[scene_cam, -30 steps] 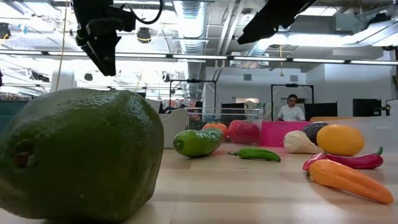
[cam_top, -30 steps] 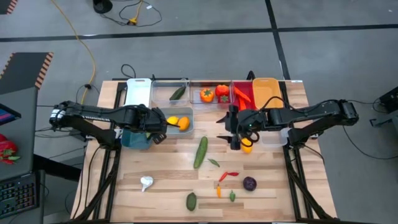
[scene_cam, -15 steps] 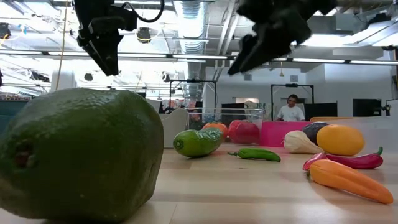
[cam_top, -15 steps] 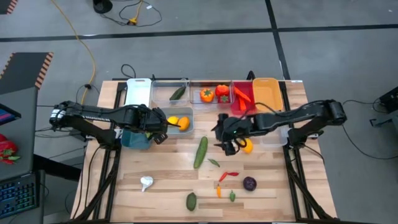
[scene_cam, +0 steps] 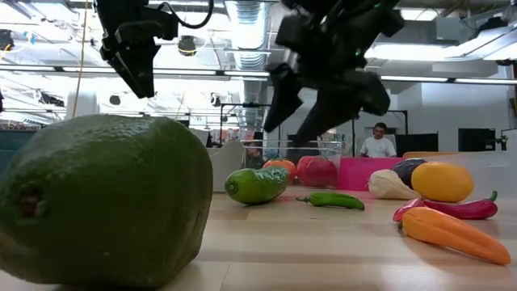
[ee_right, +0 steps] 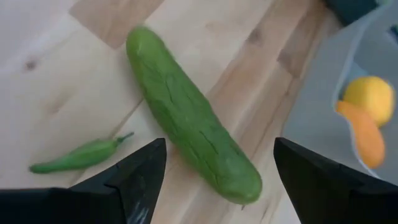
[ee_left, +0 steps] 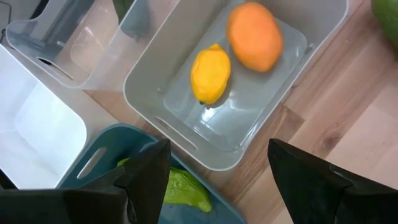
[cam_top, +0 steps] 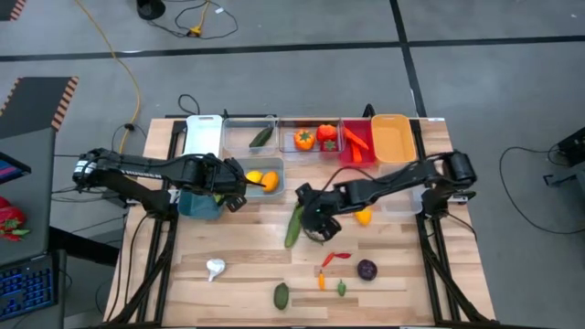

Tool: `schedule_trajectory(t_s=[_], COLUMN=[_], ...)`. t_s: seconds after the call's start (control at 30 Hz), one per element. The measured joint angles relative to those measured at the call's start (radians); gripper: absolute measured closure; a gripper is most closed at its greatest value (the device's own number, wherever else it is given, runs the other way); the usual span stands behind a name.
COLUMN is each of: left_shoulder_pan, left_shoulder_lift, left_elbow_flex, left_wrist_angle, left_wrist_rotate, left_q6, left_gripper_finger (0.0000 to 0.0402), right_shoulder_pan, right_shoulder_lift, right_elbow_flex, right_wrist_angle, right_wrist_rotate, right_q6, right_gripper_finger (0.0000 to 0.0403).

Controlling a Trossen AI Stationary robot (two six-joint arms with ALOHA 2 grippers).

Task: Sort produce into baskets
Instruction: Put the cucumber into the green bin

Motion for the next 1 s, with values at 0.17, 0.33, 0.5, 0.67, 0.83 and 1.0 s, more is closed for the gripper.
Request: schedule_trajectory(t_s=[0.17, 0.33, 0.5, 0.67, 0.83, 1.0], left_shoulder_pan=[0.000, -0.001, -0.002, -0.002, -0.002, -0.003], left_shoulder_lift=[0.000, 0.000, 0.000, 0.000, 0.000, 0.000], left_elbow_flex=[0.000, 0.000, 0.000, 0.000, 0.000, 0.000], left_wrist_angle=[0.014, 0.023, 0.025, 0.025, 0.025, 0.053], left_wrist_rotate=[0.001, 0.002, 0.002, 0.022, 0.025, 0.081], left_q6=[0.000, 0.004, 0.007, 0.006, -0.002, 0.008], left_gripper_finger=[0.0145, 0.0145, 0.0145, 0.0145, 0.0145, 0.0145], right_shoulder_pan=[-0.001, -0.002, -0.009, -0.017, -0.018, -0.018], right_shoulder_lift=[0.110, 0.197, 0.271, 0.289, 0.273, 0.271], right_elbow_flex=[0.116, 0.201, 0.250, 0.256, 0.255, 0.271], right_wrist_angle=[-0.138, -0.190, -0.257, -0.302, -0.308, -0.351], right_wrist_rotate=[0.002, 0.046, 0.082, 0.107, 0.108, 0.108], right_q6=[-0.053, -0.090, -0.092, -0.087, -0.039, 0.015], right_gripper_finger=[0.0080, 0.0080, 0.0084, 0.0108, 0.0154, 0.0216])
